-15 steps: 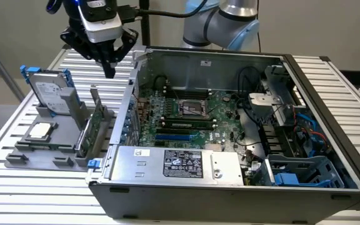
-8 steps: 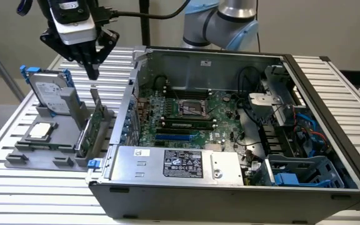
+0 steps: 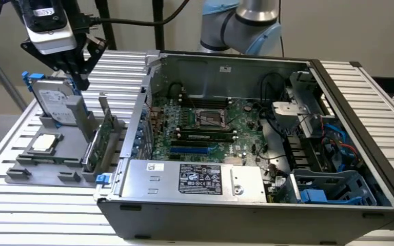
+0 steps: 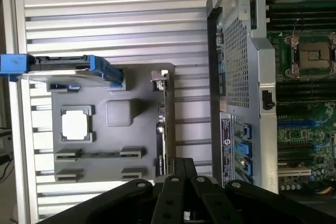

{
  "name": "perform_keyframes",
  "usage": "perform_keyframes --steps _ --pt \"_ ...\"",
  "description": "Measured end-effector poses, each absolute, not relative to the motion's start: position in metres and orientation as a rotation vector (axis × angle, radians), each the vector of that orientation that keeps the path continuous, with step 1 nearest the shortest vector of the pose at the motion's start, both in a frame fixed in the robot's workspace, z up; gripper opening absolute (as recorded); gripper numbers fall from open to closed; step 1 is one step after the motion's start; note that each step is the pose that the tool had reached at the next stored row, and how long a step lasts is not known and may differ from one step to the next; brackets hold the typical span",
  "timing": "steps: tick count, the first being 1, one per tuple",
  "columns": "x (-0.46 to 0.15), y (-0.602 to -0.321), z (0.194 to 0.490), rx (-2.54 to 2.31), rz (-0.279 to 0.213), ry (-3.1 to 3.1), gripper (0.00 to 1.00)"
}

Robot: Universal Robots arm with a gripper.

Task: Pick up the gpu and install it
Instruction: 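Pick up the gpu and move the gpu toward the slot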

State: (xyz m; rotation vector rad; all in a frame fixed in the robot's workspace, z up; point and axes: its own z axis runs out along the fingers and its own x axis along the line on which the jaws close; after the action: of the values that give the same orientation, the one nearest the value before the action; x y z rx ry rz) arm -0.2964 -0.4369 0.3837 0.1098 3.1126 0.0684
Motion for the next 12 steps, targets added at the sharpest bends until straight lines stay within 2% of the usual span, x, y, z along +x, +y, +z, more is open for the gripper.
perform_keyframes --steps 12 --pt "-0.3056 -0.4369 0.3816 0.11 0.063 3.114 0.0"
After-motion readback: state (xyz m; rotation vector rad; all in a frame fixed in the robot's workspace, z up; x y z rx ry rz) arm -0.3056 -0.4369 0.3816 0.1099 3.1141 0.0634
